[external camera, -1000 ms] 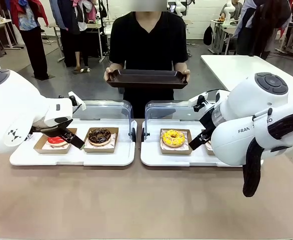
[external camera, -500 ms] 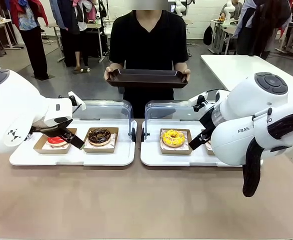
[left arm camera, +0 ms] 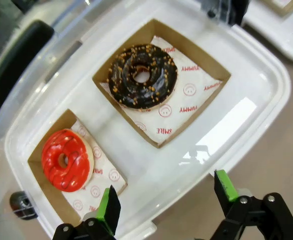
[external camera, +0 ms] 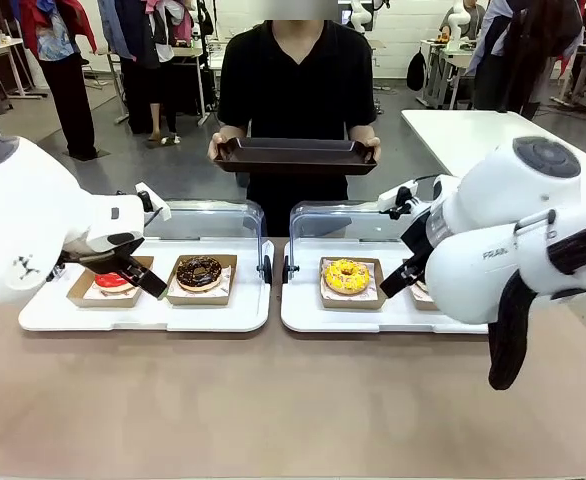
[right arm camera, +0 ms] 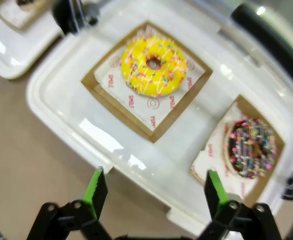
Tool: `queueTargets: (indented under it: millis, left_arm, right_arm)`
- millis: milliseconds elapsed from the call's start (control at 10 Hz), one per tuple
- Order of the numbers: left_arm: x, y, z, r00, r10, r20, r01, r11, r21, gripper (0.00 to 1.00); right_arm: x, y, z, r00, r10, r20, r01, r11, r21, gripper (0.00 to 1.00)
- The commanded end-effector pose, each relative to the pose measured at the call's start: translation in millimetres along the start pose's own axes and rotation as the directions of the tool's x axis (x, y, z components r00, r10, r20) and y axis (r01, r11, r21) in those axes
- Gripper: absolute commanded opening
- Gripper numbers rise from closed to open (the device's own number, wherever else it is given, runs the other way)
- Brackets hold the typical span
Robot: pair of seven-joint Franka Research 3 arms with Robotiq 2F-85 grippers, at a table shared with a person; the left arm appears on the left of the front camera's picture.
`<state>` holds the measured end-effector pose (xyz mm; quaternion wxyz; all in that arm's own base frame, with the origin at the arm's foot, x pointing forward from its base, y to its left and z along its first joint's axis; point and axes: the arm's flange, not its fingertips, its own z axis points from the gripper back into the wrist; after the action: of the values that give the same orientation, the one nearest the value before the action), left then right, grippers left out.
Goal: Provide the desired donut to the person.
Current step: Pick up and lift the Paper togo box containing the Donut pointed at by the person.
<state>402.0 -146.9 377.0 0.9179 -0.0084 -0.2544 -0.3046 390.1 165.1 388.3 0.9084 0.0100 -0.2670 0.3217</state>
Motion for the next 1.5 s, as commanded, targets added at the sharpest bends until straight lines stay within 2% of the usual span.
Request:
queueTargets:
  millis: [0, 300, 500, 600, 700, 1000, 1100, 1200, 1300, 1400]
  left_arm:
    - [-2, 7, 64, 0.998, 0.007, -0.055, -0.011, 0.997, -0.072, 1.00]
    - [-23, -2, 159, 0.996, -0.058, -0.060, 0.057, 0.998, -0.023, 1.00]
    - [-12, 14, 198, 0.998, -0.053, -0.045, 0.053, 0.999, -0.005, 1.00]
    - [-15, 14, 203, 0.999, -0.024, -0.043, 0.025, 0.999, 0.026, 1.00]
    - [-13, 2, 190, 0.998, -0.038, -0.042, 0.037, 0.999, -0.029, 1.00]
    - [-13, 2, 190, 0.998, -0.038, -0.042, 0.037, 0.999, -0.029, 1.00]
    - [-13, 2, 190, 0.998, -0.038, -0.042, 0.037, 0.999, -0.029, 1.00]
    - [-10, 5, 194, 0.998, -0.033, -0.057, 0.032, 0.999, -0.024, 1.00]
    - [-10, 33, 195, 1.000, 0.011, 0.011, -0.008, 0.974, -0.227, 1.00]
    - [-17, 52, 195, 0.994, 0.063, 0.092, -0.015, 0.893, -0.450, 1.00]
  right_arm:
    - [-19, 11, 66, 0.998, 0.009, -0.061, -0.006, 0.999, 0.042, 1.00]
    - [-44, 25, 150, 0.981, 0.032, -0.189, -0.031, 0.999, 0.005, 1.00]
    - [-35, 19, 192, 0.984, -0.038, -0.175, 0.032, 0.999, -0.038, 1.00]
    - [-34, 15, 205, 0.985, -0.068, -0.156, 0.059, 0.996, -0.063, 1.00]
    - [-33, 18, 178, 0.985, 0.003, -0.175, -0.001, 1.000, 0.016, 1.00]
    - [-33, 18, 178, 0.985, 0.003, -0.175, -0.001, 1.000, 0.016, 1.00]
    - [-36, 17, 192, 0.984, -0.017, -0.175, 0.018, 1.000, 0.007, 1.00]
    - [-28, -16, 191, 0.980, 0.046, -0.193, 0.027, 0.932, 0.362, 1.00]
    - [-22, -51, 193, 0.985, 0.060, -0.161, 0.044, 0.818, 0.574, 1.00]
    - [-24, -82, 195, 0.987, 0.094, -0.128, 0.023, 0.717, 0.697, 1.00]
